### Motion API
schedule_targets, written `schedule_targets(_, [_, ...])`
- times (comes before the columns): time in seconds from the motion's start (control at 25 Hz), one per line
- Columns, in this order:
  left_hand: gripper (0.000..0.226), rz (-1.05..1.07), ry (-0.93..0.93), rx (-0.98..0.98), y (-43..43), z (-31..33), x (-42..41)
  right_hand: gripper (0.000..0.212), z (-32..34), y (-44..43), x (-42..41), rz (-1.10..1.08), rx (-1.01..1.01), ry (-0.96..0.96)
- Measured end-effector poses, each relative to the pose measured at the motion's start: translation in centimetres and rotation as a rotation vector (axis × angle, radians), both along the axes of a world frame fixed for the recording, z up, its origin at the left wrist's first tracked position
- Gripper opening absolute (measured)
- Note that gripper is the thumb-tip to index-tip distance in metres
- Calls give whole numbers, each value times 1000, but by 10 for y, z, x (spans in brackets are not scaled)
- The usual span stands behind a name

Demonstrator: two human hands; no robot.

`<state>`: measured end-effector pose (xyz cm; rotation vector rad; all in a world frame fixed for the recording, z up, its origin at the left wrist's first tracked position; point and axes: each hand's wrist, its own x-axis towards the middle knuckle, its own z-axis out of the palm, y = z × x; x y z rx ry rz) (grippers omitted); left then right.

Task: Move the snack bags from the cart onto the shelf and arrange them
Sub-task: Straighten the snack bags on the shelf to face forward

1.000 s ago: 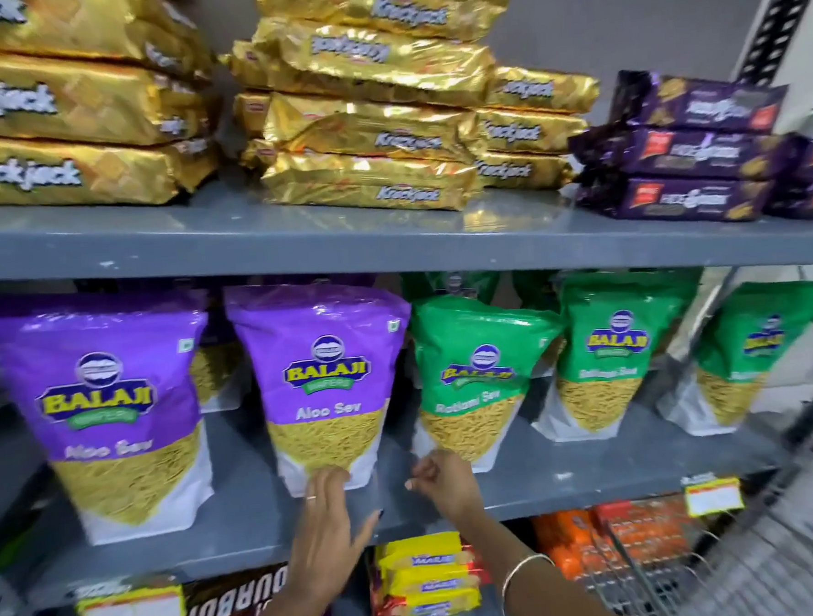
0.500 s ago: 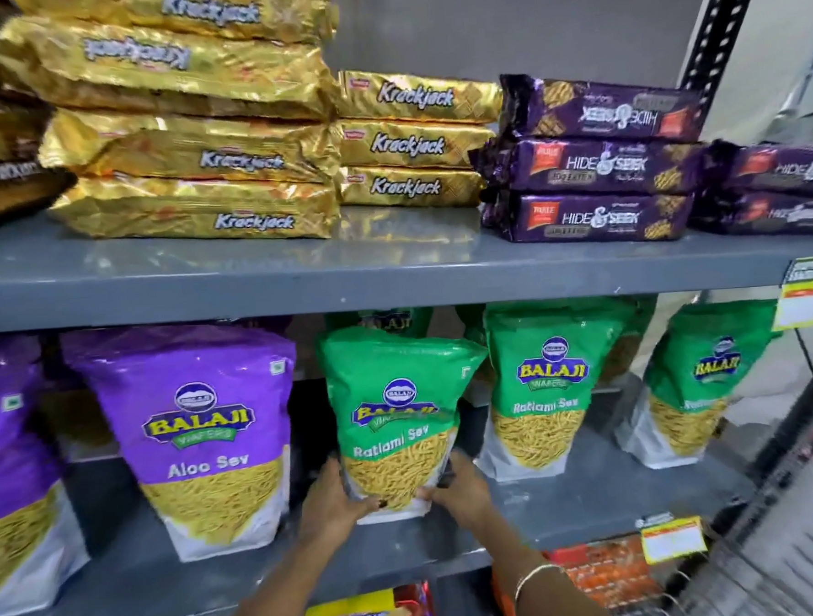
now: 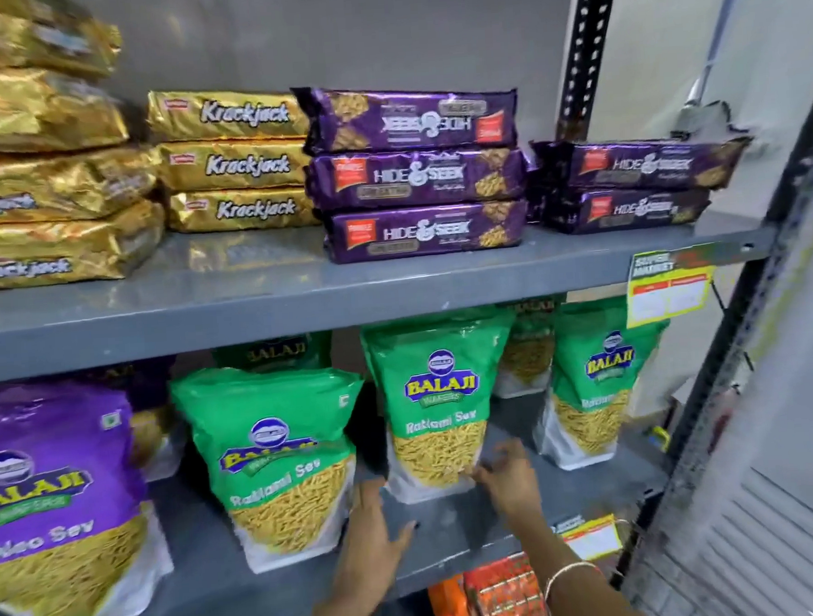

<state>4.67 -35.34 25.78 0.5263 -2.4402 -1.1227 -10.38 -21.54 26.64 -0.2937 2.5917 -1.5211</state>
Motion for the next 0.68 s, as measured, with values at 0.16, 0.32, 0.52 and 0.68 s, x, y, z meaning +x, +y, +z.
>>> schedule_targets(0.16, [64, 80, -138, 373, -13, 15, -67, 79, -8, -2, -31, 244, -124, -106])
schedule_targets(0.32, [61, 197, -151, 354, -1, 7, -77, 58, -9, 8, -42, 352, -160, -125])
schedule_targets(0.52, [61, 217, -73, 403, 22, 7, -80, 73, 13, 28, -39, 391, -194, -196])
schedule_targets(0.68, [70, 192, -85, 474, 18, 8, -80, 81, 106, 15, -21, 164, -379, 98])
